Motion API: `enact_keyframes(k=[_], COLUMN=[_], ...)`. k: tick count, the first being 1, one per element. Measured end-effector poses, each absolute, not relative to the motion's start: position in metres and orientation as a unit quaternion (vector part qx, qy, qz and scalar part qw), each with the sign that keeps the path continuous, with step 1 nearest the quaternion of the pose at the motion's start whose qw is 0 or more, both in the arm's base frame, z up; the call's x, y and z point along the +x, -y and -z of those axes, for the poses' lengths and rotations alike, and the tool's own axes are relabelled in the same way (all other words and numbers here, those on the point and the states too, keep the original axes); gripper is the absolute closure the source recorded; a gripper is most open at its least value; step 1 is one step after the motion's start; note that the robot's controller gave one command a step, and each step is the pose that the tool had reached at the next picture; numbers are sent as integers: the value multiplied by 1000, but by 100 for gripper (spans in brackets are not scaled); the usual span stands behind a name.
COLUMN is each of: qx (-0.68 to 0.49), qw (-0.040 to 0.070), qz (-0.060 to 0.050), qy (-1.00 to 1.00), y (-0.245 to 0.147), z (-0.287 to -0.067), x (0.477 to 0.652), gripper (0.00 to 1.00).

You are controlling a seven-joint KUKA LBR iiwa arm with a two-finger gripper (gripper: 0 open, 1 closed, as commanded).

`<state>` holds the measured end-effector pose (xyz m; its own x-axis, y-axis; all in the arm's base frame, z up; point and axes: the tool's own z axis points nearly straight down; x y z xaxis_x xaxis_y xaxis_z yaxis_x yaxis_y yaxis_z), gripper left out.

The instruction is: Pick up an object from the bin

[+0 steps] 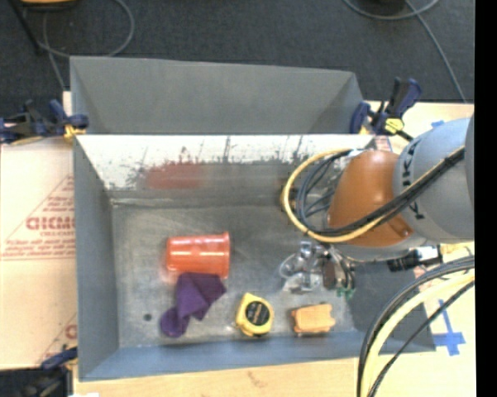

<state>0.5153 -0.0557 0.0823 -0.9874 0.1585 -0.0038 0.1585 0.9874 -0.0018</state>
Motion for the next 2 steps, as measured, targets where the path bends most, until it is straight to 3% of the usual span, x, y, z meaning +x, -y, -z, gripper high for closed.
enact_keyframes(k=[1,2], qx=[76,89], qw=[-2,0], qz=[0,0], qy=[-997,-996], y=[51,54], z=[-120,-183], x=[510,510], gripper=[100,100])
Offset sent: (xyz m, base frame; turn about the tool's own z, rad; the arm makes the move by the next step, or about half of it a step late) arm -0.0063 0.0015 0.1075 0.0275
